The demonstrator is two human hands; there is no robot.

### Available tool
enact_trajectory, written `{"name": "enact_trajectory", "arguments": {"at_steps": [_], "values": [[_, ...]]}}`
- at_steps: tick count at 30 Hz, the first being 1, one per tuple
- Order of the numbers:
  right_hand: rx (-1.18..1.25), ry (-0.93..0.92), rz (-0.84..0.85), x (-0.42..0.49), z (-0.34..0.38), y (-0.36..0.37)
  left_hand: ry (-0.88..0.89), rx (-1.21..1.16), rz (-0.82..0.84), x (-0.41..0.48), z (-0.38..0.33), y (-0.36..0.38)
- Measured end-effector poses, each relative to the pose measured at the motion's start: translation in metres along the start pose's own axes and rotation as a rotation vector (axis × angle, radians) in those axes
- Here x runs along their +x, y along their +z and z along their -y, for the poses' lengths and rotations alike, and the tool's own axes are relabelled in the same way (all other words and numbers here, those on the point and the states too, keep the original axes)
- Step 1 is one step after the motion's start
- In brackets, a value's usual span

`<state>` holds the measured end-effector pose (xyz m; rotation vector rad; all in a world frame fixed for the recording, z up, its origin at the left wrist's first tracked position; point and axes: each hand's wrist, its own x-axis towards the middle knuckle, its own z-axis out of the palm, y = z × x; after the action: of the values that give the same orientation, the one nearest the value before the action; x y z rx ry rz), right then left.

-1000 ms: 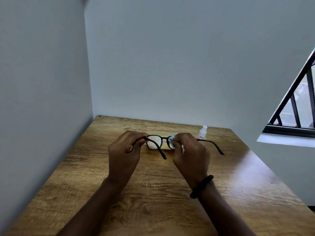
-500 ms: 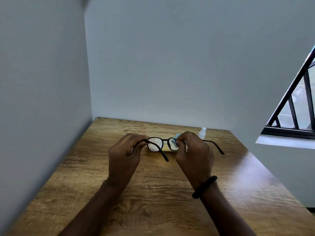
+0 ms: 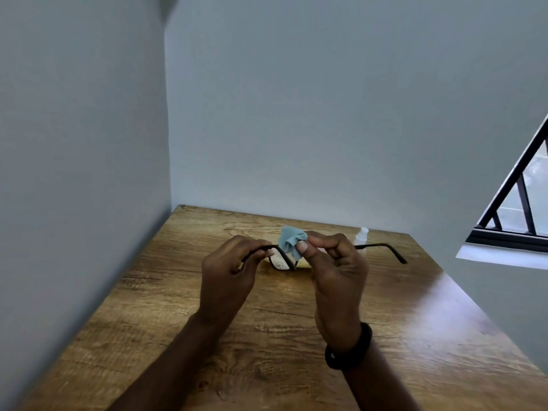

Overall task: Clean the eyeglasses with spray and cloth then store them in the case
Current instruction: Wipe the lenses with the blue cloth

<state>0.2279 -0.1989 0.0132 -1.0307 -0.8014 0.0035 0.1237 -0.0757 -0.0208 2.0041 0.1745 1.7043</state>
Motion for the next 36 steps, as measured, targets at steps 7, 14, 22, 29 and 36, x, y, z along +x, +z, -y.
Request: {"name": "enact_trajectory", "arguments": {"at_steps": [7, 14, 22, 29, 36], "values": [[-0.199, -0.064, 0.153, -0.014, -0.018, 0.015, -0.004, 0.109, 0.011, -0.005, 0.010, -0.001], [-0.438, -0.246, 0.153, -0.017, -0.013, 0.017, 0.039, 0.165, 0.062, -0.006, 0.009, 0.001], [-0.481, -0.295, 0.062, -0.024, -0.018, 0.031, 0.055, 0.256, 0.078, -0.007, 0.011, 0.001], [-0.607, -0.324, 0.158, -0.015, -0.017, 0.036, 0.073, 0.299, 0.029, -0.007, 0.016, -0.002], [-0.619, -0.389, 0.292, -0.003, -0.014, 0.025, 0.101, 0.288, 0.025, -0.008, 0.016, 0.001]]}}
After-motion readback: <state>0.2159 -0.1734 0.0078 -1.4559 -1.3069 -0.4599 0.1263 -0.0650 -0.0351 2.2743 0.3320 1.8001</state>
